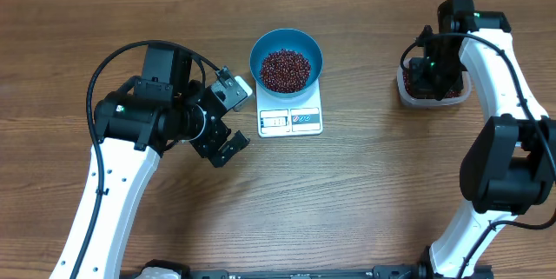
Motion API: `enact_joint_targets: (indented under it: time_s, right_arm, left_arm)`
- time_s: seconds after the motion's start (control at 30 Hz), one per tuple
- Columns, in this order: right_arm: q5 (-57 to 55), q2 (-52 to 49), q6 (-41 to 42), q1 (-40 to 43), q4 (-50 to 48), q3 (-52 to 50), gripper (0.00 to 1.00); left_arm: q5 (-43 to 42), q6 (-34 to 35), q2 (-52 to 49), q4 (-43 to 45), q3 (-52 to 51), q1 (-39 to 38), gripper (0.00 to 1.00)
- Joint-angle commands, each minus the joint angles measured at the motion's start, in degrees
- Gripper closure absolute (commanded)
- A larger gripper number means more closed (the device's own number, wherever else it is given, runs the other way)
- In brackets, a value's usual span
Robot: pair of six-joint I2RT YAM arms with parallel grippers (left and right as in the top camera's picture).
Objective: Scoop item into bowl and weigh 150g on scale
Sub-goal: 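Dip the red scoop into the beans tub and scoop more beans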
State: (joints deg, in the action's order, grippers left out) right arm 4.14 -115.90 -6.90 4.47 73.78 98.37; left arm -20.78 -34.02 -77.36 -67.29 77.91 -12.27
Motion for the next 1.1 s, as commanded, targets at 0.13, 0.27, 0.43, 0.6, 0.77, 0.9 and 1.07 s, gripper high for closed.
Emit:
enact_joint_targets:
  time_s: [0.13,0.27,0.43,0.6,0.77,0.9,1.07]
  right_arm:
    - [8.0,0.0,-1.3,1.7,0.0,1.0,0.96]
    - [13.1,0.0,-2.3,4.2,0.0,1.0,0.96]
    - [18.8,0.0,-2.7,8.2,0.1,1.0,0.96]
    - [21.3,0.0,-2.7,12.5,0.8,1.0,0.96]
    - [25.6,0.0,-8.2,16.5,5.0,1.0,0.96]
    - [27.0,0.0,-9.3,18.1,6.4,1.0,0.96]
    - [36.7,0.0,-14.8,19.8,8.6,1.0,0.96]
  left_arm:
    - [0.0,1.0,0.9,0.2,-0.2,0.3,0.00]
    - [0.0,1.0,0.9,0.2,-0.2,0.3,0.00]
    - [0.0,1.0,0.9,0.2,-0.2,0.3,0.00]
    - [0.0,1.0,0.9,0.2,-0.2,0.3,0.00]
    - [0.0,1.0,0.9,0.2,-0.2,0.3,0.00]
    - [0.0,1.0,0.9,0.2,-0.2,0.3,0.00]
    - [0.0,1.0,0.9,0.2,-0.2,0.3,0.00]
